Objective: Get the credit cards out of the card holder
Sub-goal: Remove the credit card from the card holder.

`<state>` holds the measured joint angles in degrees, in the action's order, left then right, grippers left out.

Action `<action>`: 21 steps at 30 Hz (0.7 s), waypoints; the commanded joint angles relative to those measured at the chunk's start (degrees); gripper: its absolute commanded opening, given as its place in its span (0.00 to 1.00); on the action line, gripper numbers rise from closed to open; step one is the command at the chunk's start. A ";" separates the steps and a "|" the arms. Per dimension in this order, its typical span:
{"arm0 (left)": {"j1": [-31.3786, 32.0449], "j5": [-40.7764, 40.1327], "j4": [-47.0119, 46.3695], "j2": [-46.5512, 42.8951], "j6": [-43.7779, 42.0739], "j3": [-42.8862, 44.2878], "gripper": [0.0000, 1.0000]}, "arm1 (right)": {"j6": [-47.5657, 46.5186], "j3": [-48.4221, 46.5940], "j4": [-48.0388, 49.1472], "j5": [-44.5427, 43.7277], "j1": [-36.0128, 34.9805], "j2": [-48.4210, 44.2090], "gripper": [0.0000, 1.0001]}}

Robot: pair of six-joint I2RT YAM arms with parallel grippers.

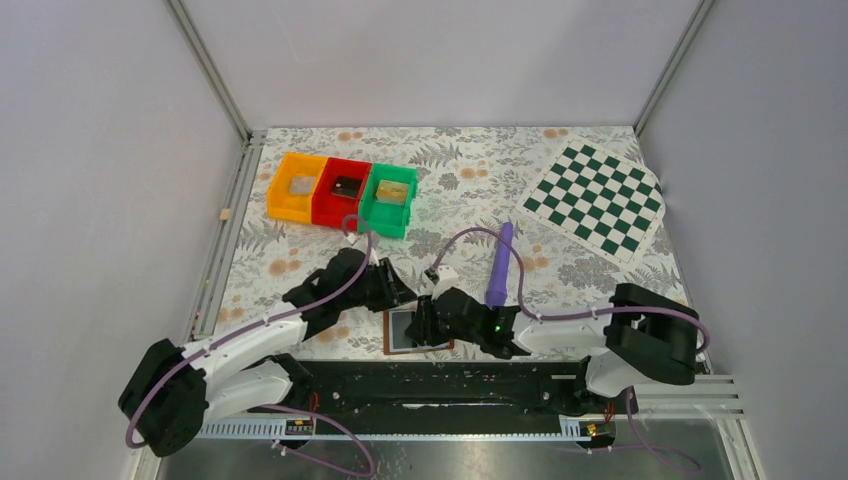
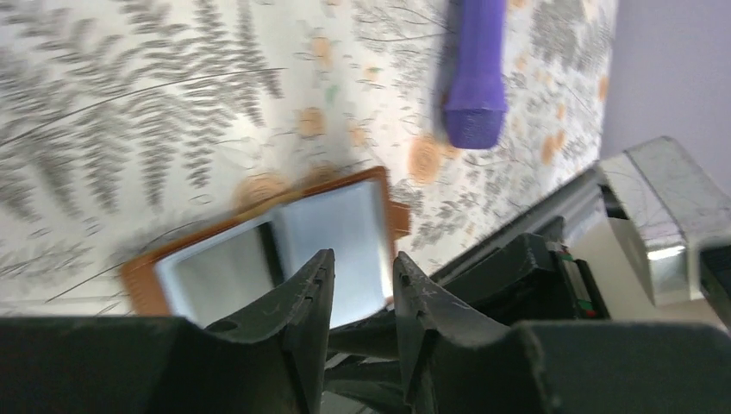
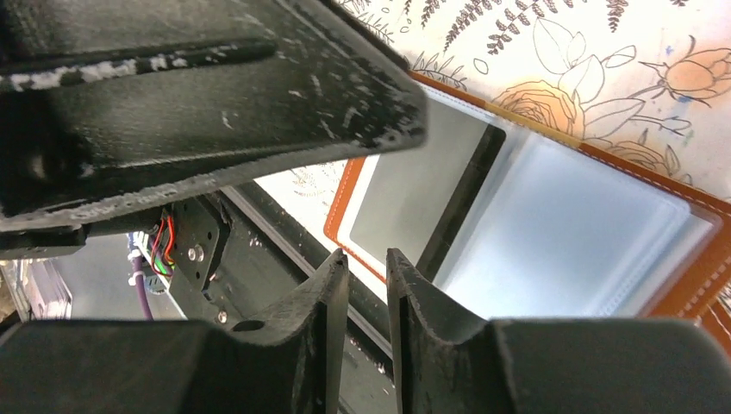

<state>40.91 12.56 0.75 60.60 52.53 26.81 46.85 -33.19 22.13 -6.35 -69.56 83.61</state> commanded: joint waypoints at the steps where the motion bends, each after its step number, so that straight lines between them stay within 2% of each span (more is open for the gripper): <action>1: -1.00 -7.93 12.46 -3.94 -0.63 -0.64 0.30 | 1.59 -4.06 0.50 -0.25 0.76 3.85 0.31; 5: -1.04 -6.66 12.48 -5.68 0.70 -4.64 0.27 | 2.12 -4.27 -0.48 -0.13 2.90 5.15 0.33; 9: -1.01 -4.73 8.40 -6.83 0.86 -8.39 0.25 | 2.47 -4.08 -0.56 1.27 5.14 5.64 0.35; 13: -1.01 -5.00 7.99 -6.31 0.27 -9.05 0.21 | 3.04 -4.60 -1.29 2.41 6.09 7.62 0.37; 21: -1.00 -4.06 4.83 -2.64 -0.08 -11.22 0.20 | 4.30 -5.26 -2.27 2.66 6.35 10.25 0.39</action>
<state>39.99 7.81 9.02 56.16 52.73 16.95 50.24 -36.38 21.54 -3.75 -63.59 92.71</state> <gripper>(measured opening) 0.209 0.384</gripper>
